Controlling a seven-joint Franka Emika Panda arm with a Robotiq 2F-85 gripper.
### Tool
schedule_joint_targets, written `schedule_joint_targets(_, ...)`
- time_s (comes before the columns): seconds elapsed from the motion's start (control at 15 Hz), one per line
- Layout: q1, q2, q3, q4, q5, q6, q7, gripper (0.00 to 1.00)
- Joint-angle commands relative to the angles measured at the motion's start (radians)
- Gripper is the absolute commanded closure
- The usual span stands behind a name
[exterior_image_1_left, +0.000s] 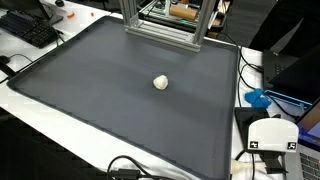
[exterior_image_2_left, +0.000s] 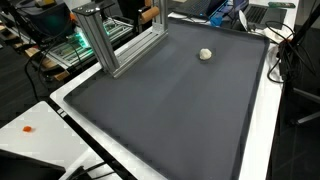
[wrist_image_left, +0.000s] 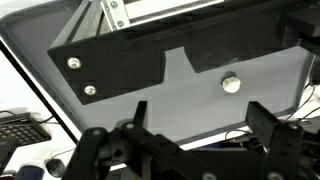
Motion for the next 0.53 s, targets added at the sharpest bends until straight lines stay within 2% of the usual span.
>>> schedule_joint_targets(0.0,0.058,0.034,0.070,0.029,0.045,-0.029,0.023,0.00)
schedule_joint_targets(0.47,0.179,0.114,0.216,0.062,0.094,-0.012,0.064,0.00)
